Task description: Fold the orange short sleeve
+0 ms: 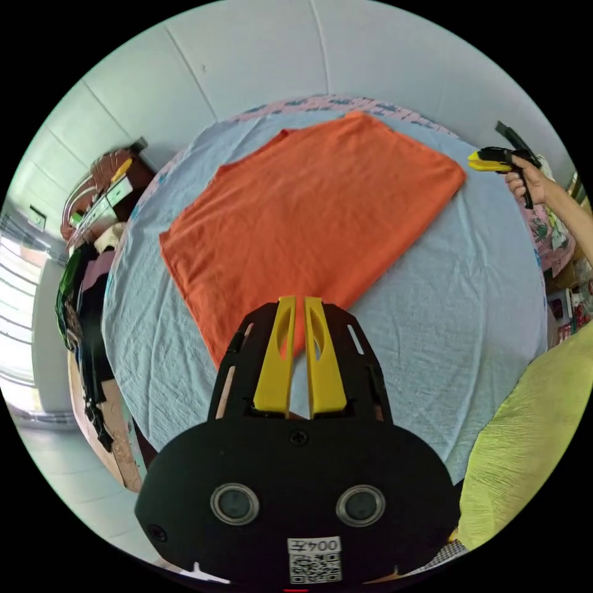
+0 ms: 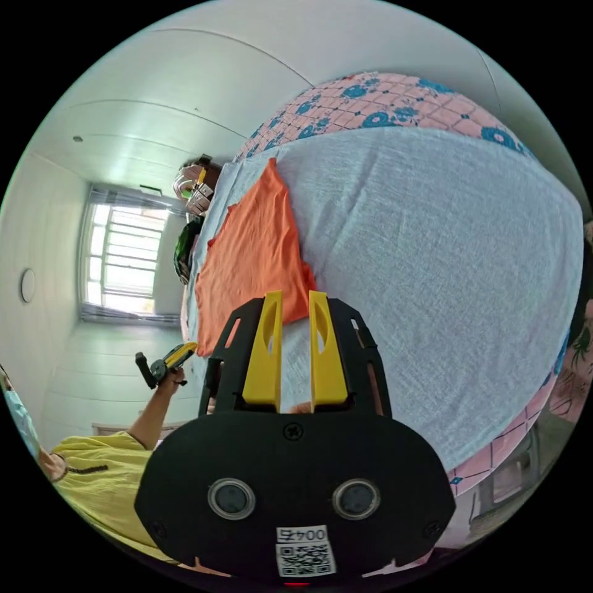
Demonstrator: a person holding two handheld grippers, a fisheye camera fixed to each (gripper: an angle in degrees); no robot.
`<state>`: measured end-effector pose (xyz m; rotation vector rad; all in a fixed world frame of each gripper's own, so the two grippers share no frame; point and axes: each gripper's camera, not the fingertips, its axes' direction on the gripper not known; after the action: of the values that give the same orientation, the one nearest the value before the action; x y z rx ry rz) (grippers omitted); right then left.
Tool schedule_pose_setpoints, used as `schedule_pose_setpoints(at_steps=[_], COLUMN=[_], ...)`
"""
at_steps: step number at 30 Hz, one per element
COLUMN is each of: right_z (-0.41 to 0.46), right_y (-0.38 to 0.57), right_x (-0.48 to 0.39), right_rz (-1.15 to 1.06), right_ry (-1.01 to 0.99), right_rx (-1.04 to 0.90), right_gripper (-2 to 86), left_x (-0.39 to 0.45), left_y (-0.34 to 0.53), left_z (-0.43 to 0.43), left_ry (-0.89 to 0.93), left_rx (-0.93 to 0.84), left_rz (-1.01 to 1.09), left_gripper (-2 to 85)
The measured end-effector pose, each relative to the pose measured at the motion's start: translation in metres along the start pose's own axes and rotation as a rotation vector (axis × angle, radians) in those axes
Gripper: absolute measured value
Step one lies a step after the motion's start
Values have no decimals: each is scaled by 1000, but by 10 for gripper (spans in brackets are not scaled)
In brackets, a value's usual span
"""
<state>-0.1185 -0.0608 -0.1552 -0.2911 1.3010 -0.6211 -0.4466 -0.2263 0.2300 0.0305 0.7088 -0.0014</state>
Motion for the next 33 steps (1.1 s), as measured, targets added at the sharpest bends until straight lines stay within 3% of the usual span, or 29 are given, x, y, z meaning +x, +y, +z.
schedule_pose_setpoints(at_steps=[7,12,20,26,28,32,33], right_z=[21,30,18,17,16,12,15], right_y=[-20,-34,-62,-84,-93,-133,-140], right_x=[24,34,35,23,23,57,63], right_rz=[-11,-43,-111,-178,-202,-117,-103], right_ry=[21,94,4,-51,-49,-217,-243], right_rx=[-94,-124,-147,-181,-183,-111,-107], right_gripper=[90,28,-6,2,14,162,164], left_x=[153,249,367,398,389,359,354], left_y=[-116,-176,-232,-260,-265,-263,-262], left_z=[-7,15,42,51,42,21,19], left_ry=[71,101,-102,-284,-248,-178,-168], left_rx=[180,190,207,178,187,235,239], left_rz=[366,549,687,577,503,341,324], left_gripper=[43,66,87,46,36,26,25])
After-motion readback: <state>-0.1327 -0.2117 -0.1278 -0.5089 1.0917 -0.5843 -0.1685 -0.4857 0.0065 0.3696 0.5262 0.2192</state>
